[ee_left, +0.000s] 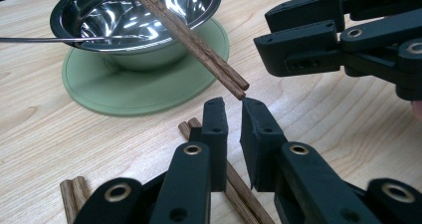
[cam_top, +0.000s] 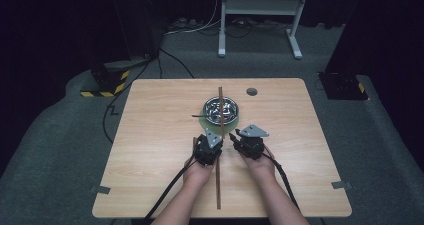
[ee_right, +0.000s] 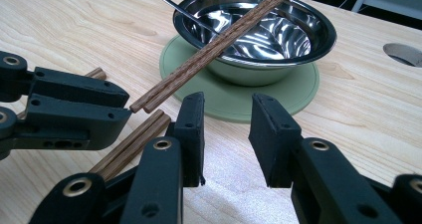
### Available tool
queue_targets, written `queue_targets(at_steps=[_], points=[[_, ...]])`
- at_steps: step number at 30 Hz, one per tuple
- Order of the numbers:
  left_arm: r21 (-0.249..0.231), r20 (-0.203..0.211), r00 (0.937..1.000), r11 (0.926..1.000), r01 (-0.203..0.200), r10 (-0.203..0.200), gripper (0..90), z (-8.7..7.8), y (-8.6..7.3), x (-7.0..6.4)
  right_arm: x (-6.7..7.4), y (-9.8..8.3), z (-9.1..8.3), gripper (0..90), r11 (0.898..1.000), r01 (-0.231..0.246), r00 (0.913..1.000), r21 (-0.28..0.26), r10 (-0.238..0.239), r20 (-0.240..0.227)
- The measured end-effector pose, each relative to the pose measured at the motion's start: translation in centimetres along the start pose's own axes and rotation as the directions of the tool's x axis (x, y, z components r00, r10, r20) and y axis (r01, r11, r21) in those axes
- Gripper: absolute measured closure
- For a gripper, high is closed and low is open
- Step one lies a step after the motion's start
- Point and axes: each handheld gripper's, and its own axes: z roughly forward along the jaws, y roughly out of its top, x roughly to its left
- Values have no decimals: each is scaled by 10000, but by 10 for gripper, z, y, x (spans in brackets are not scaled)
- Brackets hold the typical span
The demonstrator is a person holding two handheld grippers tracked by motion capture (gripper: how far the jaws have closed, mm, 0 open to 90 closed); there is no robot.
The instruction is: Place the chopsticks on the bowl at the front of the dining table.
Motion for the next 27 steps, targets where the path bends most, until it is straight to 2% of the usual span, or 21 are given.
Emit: queue_targets(at_steps=[9,20,27], points=[[36,-51,10000,10000,81,-81,804,3,0,1,0,0,0,665,10000,38,10000,-10,-38,17],[132,-22,9999,9999,-110,110,796,4,-1,1,0,0,0,663,10000,41,10000,-10,-41,22],[136,103,9999,9999,-75,73,718,0,-5,1,-1,0,-2,654,10000,-24,10000,-67,24,43]])
